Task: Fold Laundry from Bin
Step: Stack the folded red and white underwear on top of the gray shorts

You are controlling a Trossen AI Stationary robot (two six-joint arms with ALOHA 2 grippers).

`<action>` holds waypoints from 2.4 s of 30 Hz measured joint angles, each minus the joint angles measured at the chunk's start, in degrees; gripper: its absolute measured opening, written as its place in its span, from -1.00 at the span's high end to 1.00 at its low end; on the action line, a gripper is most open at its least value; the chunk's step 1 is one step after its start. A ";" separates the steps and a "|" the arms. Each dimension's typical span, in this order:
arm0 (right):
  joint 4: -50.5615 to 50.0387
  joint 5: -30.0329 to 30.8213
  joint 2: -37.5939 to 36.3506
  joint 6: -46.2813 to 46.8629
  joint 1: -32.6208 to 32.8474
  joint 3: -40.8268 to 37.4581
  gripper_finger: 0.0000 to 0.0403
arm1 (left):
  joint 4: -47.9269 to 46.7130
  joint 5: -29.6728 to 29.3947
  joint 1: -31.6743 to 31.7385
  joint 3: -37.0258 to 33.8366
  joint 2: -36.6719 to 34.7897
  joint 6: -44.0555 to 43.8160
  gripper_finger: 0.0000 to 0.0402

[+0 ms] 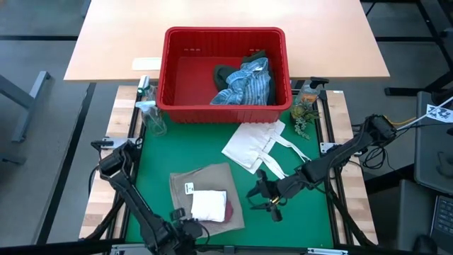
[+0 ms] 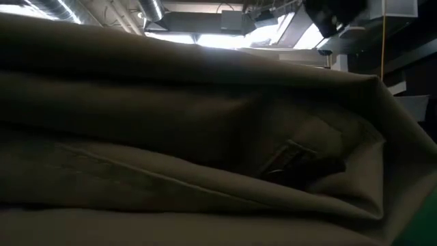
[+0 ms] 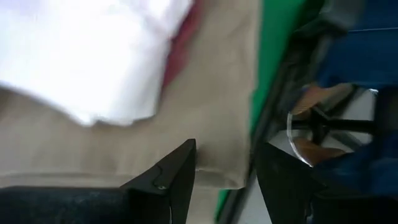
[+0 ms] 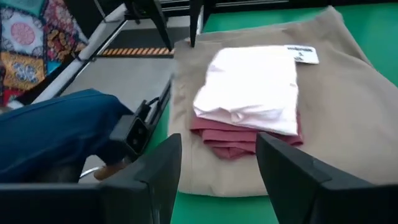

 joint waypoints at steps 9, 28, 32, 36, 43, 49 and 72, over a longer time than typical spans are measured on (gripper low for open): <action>15.82 0.37 8.02 2.30 0.03 -3.90 -0.03 | -2.70 0.10 -0.88 -0.02 1.80 -2.71 0.21; 18.58 -3.10 28.49 2.55 -0.04 1.67 -0.03 | 9.91 -0.43 -0.87 -12.46 3.33 -3.33 0.21; 18.71 -3.22 28.49 2.65 -0.04 1.67 -0.03 | 9.71 -0.23 -0.81 -12.31 3.12 -3.33 0.21; 18.39 -3.24 28.06 2.67 -0.04 1.65 -0.03 | 7.68 1.03 -0.26 -10.43 2.49 -3.35 0.21; 15.59 -4.60 22.73 2.59 -0.03 1.61 -0.03 | 4.59 0.82 0.79 -2.72 2.16 -0.19 0.21; 14.39 -5.28 16.71 0.37 -0.02 1.61 -0.03 | -0.63 -0.60 1.33 2.89 2.15 4.52 0.21; 13.46 -1.43 18.38 -2.07 -18.35 1.63 -0.03 | -28.59 -8.70 20.51 -1.81 2.01 5.64 0.21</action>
